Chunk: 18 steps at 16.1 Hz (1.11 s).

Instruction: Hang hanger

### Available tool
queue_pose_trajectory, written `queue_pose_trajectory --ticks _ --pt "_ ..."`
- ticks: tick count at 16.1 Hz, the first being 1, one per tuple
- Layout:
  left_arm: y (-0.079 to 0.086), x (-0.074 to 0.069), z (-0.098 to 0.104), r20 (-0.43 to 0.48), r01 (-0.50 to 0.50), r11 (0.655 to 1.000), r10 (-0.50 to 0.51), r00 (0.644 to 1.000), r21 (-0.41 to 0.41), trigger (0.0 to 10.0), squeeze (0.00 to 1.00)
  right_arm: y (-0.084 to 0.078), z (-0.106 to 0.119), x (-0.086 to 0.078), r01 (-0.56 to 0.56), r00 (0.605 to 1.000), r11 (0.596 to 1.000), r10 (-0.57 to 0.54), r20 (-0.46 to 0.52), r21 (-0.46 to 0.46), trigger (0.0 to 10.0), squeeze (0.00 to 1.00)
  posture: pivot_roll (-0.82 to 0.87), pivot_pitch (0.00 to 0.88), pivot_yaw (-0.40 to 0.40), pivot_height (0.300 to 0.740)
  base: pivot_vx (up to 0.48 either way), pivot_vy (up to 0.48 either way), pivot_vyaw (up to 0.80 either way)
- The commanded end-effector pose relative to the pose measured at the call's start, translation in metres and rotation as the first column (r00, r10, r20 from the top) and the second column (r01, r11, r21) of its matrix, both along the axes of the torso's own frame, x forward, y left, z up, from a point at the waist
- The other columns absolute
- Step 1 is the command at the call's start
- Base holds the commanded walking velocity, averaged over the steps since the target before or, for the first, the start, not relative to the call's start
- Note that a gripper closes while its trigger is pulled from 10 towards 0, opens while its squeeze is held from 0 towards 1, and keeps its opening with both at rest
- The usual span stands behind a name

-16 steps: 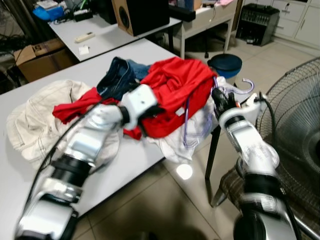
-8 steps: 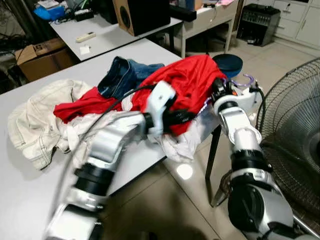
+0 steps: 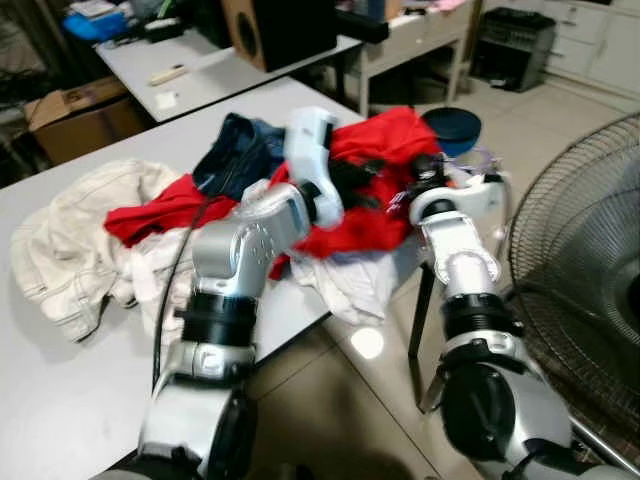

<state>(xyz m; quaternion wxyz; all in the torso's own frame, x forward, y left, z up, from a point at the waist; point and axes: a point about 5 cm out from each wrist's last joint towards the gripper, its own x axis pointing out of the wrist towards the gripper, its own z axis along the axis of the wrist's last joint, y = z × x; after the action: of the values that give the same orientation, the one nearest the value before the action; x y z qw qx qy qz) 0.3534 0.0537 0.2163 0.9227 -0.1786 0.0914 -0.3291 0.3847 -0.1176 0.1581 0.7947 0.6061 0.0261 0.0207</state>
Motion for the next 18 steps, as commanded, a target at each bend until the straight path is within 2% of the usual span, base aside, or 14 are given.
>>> queue_pose_trajectory --ticks 1,3,5,6,7,8,9,10,11,12,14,15,16,18 --pt "0.015 0.012 0.004 -0.008 -0.165 0.986 0.165 0.986 -0.02 0.0 0.0 0.014 0.016 0.0 -0.072 0.996 0.997 0.073 0.047 -0.022 10.0 0.0 -0.03 0.0 0.163 0.74 0.0 0.0 0.0" --pt "0.025 0.021 0.012 -0.031 -0.269 0.961 0.268 0.963 -0.068 0.0 0.0 0.022 0.02 -0.004 -0.133 0.989 0.991 0.134 0.067 -0.022 10.0 0.0 -0.04 0.0 0.161 0.74 0.0 0.0 0.0" --pt "0.036 0.028 0.014 -0.02 -0.348 0.936 0.347 0.938 -0.053 0.0 0.0 0.02 0.027 -0.009 -0.147 0.985 0.989 0.145 0.097 0.015 10.0 0.0 -0.04 0.0 0.162 0.74 0.0 0.0 0.0" --pt "0.036 0.029 0.014 -0.036 -0.349 0.934 0.348 0.937 -0.072 0.6 0.0 0.019 0.029 -0.011 -0.161 0.981 0.987 0.158 0.109 0.017 10.0 0.0 -0.04 0.0 0.161 0.74 0.0 0.0 0.0" --pt "0.036 0.03 0.013 -0.028 -0.357 0.933 0.356 0.934 -0.052 7.5 0.0 0.02 0.03 -0.014 -0.181 0.977 0.983 0.18 0.111 -0.001 10.0 0.0 -0.04 0.0 0.162 0.74 0.0 0.0 0.0" --pt "0.035 0.031 0.009 -0.014 -0.314 0.949 0.314 0.949 -0.041 10.0 0.0 0.02 0.03 -0.017 -0.197 0.975 0.98 0.197 0.105 -0.008 10.0 0.0 -0.05 0.0 0.161 0.74 0.0 0.0 0.0" --pt "0.036 0.031 0.006 0.001 -0.308 0.951 0.308 0.951 0.001 10.0 0.95 0.019 0.03 -0.019 -0.203 0.974 0.979 0.203 0.1 -0.006 10.0 0.0 -0.05 0.0 0.161 0.74 0.0 0.0 0.0" --pt "0.039 0.032 0.002 0.005 -0.308 0.95 0.308 0.951 0.043 10.0 1.0 0.019 0.03 -0.022 -0.208 0.973 0.978 0.208 0.096 -0.005 10.0 0.0 -0.05 0.0 0.161 0.74 0.0 0.0 0.0" --pt "0.045 0.033 -0.003 0.014 -0.312 0.944 0.312 0.95 0.104 10.0 1.0 0.017 0.029 -0.026 -0.212 0.974 0.977 0.213 0.082 -0.014 10.0 0.0 -0.05 0.0 0.162 0.74 0.0 0.0 0.0" --pt "0.047 0.034 -0.001 0.029 -0.29 0.949 0.289 0.957 0.122 10.0 1.0 0.014 0.027 -0.028 -0.209 0.975 0.977 0.211 0.067 -0.031 10.0 0.0 -0.05 0.0 0.162 0.74 0.0 0.0 0.0" --pt "0.05 0.033 0.003 0.069 -0.214 0.956 0.204 0.977 0.202 10.0 1.0 0.006 0.026 -0.03 -0.188 0.981 0.98 0.191 0.044 -0.064 10.0 0.0 -0.06 0.0 0.165 0.74 0.0 0.0 0.0" --pt "0.051 0.032 0.003 0.068 -0.198 0.954 0.187 0.98 0.227 10.0 0.89 0.004 0.027 -0.031 -0.183 0.981 0.981 0.187 0.044 -0.065 10.0 0.0 -0.06 0.0 0.165 0.74 0.0 0.0 0.0" --pt "0.059 0.027 0.004 0.06 -0.069 0.959 0.055 0.997 0.273 10.0 0.0 -0.005 0.034 -0.033 -0.162 0.984 0.982 0.168 0.056 -0.092 10.0 0.0 -0.06 0.0 0.17 0.74 0.0 0.0 0.0" --pt "0.07 0.024 0.007 0.059 -0.017 0.959 0.001 0.998 0.281 10.0 0.0 -0.009 0.039 -0.035 -0.16 0.984 0.976 0.169 0.055 -0.147 10.0 0.0 -0.06 0.0 0.17 0.74 0.0 0.0 0.0"
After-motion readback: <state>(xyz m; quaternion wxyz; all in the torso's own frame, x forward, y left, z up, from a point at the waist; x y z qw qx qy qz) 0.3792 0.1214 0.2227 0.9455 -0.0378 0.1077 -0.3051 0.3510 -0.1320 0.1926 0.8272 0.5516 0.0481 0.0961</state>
